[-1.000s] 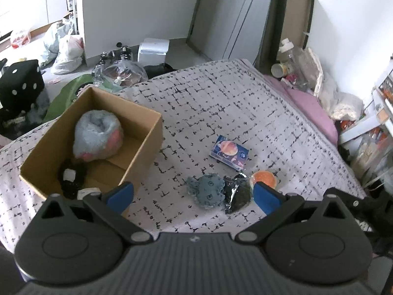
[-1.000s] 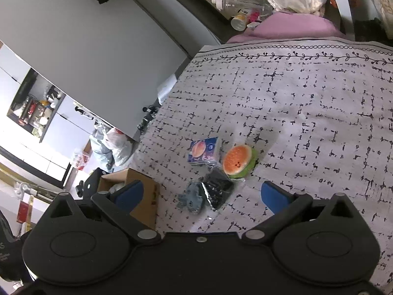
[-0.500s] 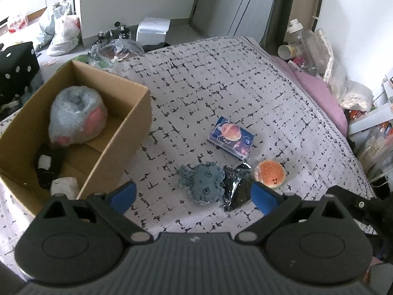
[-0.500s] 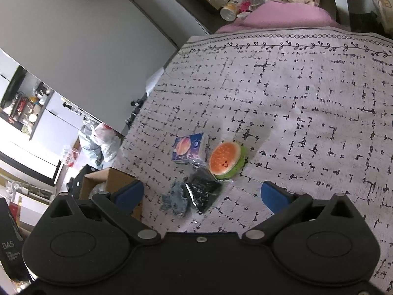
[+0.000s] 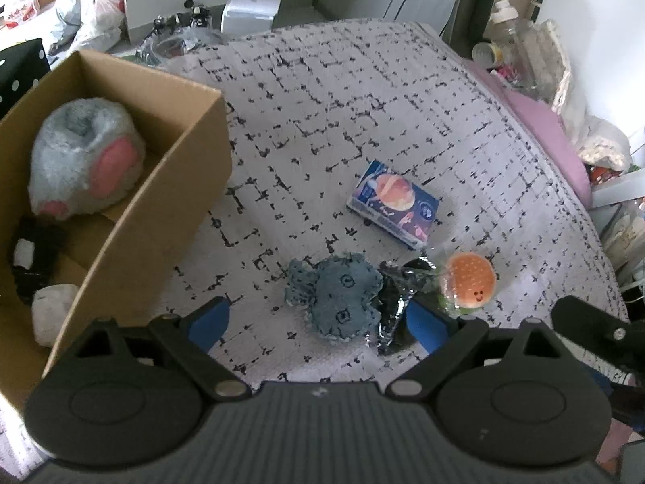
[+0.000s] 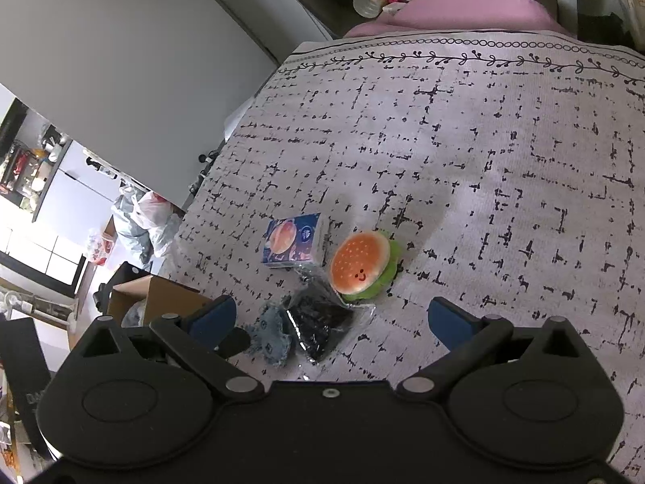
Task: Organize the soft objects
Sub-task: 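Move both open grippers from the box toward the grey-blue plush on the bed, then close the left gripper on the grey-blue plush and lift it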
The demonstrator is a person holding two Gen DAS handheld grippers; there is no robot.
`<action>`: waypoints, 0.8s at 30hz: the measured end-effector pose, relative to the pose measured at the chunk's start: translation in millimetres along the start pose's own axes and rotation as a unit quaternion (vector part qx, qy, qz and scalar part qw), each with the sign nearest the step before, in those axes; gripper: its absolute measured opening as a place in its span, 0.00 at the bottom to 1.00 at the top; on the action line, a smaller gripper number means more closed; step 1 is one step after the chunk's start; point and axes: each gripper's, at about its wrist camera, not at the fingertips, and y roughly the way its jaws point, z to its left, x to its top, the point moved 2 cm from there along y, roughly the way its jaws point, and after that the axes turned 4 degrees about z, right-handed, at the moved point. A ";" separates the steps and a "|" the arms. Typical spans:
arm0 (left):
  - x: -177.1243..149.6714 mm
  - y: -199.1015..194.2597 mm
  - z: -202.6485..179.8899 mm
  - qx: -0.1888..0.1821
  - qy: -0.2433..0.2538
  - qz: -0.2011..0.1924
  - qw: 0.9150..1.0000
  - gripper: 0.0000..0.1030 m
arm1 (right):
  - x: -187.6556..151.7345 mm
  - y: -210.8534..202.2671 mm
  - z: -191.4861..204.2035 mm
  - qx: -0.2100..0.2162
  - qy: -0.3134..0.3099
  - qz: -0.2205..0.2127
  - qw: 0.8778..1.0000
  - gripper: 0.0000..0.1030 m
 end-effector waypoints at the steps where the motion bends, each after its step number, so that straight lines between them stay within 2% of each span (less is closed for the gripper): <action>1: 0.7 4.0 0.0 0.001 0.001 0.002 1.000 0.91 | 0.7 2.3 -0.7 -0.001 0.002 0.002 1.000 1.00; 7: 5.7 27.0 3.7 0.005 -0.002 0.018 1.000 0.87 | 3.7 17.8 -0.8 -0.007 0.005 0.014 1.000 0.99; 13: 6.2 44.8 8.9 0.002 -0.013 0.032 0.999 0.75 | 3.3 33.7 -1.7 -0.009 0.007 0.031 0.999 0.97; 19: 7.6 47.5 6.4 0.002 -0.003 0.019 1.000 0.69 | 4.9 45.9 1.7 0.001 0.007 0.043 0.999 0.92; 22: 8.5 48.9 6.5 0.014 -0.002 0.021 1.000 0.50 | 4.7 51.0 2.9 -0.001 0.006 0.048 0.999 0.90; 24: 8.5 48.2 9.1 0.010 -0.006 0.021 1.000 0.30 | 4.4 53.7 3.4 0.000 0.007 0.051 0.999 0.89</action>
